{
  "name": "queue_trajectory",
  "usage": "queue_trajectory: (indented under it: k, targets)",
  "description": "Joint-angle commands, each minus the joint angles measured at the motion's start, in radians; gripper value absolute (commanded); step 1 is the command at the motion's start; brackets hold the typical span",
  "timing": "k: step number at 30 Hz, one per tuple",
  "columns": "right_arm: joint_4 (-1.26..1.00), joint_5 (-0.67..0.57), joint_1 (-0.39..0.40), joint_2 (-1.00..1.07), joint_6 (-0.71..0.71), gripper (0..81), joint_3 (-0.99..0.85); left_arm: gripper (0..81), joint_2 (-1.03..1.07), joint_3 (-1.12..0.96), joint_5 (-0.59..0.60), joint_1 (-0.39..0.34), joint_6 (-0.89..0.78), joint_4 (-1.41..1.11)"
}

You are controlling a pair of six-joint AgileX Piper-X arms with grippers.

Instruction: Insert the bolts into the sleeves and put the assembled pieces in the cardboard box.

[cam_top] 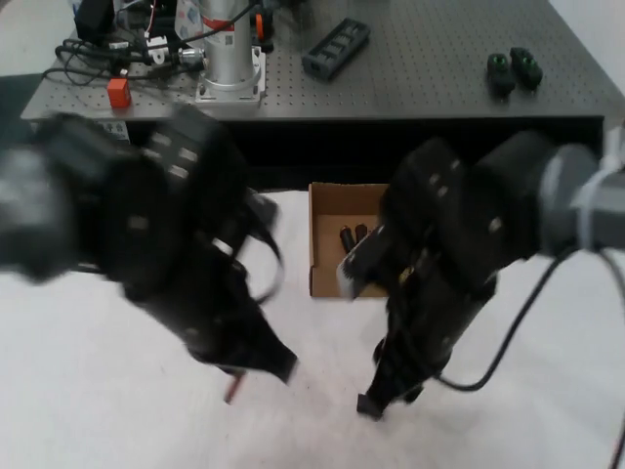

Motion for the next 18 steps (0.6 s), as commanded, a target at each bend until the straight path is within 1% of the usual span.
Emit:
queue_trajectory:
  k: [1,3,5,11,15,16,18]
  targets:
    - [-0.054,-0.001,0.034,0.083,-0.074,32.4,0.000,0.7,-0.029,0.008,-0.006,0.008,-0.016,-0.006]
    - [-0.065,0.016,0.049,0.118,-0.090,32.4,0.000,0.7,-0.084,0.019,-0.008,0.019,-0.020,0.003]
    - [-0.073,0.059,0.056,0.151,-0.109,32.4,0.000,0.7,-0.130,0.029,-0.019,0.020,-0.024,0.011]
    - [-0.184,0.071,0.062,0.197,-0.115,32.4,0.000,0.7,-0.233,0.042,-0.024,0.020,-0.046,0.014]
    - [-0.195,0.089,0.062,0.200,-0.138,32.2,0.000,0.7,-0.269,0.042,-0.024,0.020,-0.045,0.017]
    - [-0.196,0.089,0.062,0.199,-0.139,31.1,0.000,0.7,-0.275,0.042,-0.024,0.020,-0.045,0.017]
    - [-0.203,0.089,0.062,0.199,-0.139,25.6,0.000,0.7,-0.282,0.042,-0.024,0.020,-0.045,0.025]
